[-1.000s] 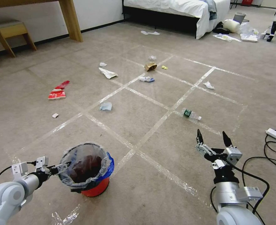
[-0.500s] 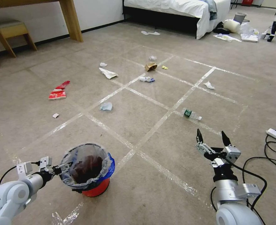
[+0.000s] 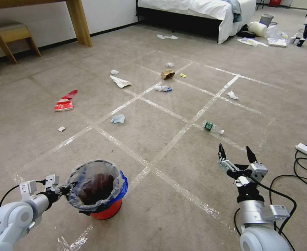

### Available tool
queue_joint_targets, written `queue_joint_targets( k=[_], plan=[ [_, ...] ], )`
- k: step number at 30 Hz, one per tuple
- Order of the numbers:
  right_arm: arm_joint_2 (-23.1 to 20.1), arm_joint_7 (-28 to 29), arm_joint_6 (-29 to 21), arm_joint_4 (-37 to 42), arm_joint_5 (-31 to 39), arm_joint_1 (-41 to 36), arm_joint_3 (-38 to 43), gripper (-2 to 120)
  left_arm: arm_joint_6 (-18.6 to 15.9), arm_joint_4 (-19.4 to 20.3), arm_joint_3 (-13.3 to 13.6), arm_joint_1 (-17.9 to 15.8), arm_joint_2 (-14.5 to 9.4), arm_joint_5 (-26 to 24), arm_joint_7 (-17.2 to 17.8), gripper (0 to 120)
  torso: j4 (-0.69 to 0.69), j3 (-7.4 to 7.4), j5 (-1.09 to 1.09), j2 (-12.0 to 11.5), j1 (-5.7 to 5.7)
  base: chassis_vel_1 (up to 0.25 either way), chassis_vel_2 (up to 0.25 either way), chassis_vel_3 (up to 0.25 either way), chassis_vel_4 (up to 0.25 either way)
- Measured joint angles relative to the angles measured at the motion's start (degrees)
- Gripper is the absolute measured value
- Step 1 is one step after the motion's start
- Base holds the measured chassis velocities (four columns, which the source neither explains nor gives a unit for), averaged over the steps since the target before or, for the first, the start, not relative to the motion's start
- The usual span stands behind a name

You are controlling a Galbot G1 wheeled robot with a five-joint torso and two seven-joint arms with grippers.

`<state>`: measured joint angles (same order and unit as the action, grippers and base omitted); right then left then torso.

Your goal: Pick up the trash bin and place the garbage on the floor into it.

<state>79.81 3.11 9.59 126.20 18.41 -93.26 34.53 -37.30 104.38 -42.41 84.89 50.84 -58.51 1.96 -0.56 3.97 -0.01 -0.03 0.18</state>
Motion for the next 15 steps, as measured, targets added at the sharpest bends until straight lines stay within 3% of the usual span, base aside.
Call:
queue_joint_targets(
  k=[10, 12, 13, 15],
  plan=[
    [-0.45, 0.48, 0.03, 0.38, 0.06, -0.37, -0.08, 100, 0.61, 5.61, -3.77, 2.18, 1.85, -0.93, 2.27, 1, 0.00, 0.00, 0.01, 0.00, 0.00, 0.000, 0.000, 0.000, 0.000],
    [-0.84, 0.65, -0.14, 0.52, 0.84, -0.27, -0.08, 100, 0.69, 9.30, -5.95, 3.58, 2.98, -1.13, 3.68, 1, 0.00, 0.00, 0.02, 0.00, 0.00, 0.000, 0.000, 0.000, 0.000],
    [-0.84, 0.65, -0.14, 0.52, 0.84, -0.27, -0.08, 100, 0.69, 9.30, -5.95, 3.58, 2.98, -1.13, 3.68, 1, 0.00, 0.00, 0.02, 0.00, 0.00, 0.000, 0.000, 0.000, 0.000],
    [-1.14, 0.95, -0.57, 0.83, 2.07, 0.03, -0.17, 100, 0.35, 13.38, -8.68, 5.52, 4.78, -1.25, 6.45, 1, 0.01, 0.00, 0.02, 0.00, 0.00, 0.000, 0.000, 0.000, 0.000]
  ],
)
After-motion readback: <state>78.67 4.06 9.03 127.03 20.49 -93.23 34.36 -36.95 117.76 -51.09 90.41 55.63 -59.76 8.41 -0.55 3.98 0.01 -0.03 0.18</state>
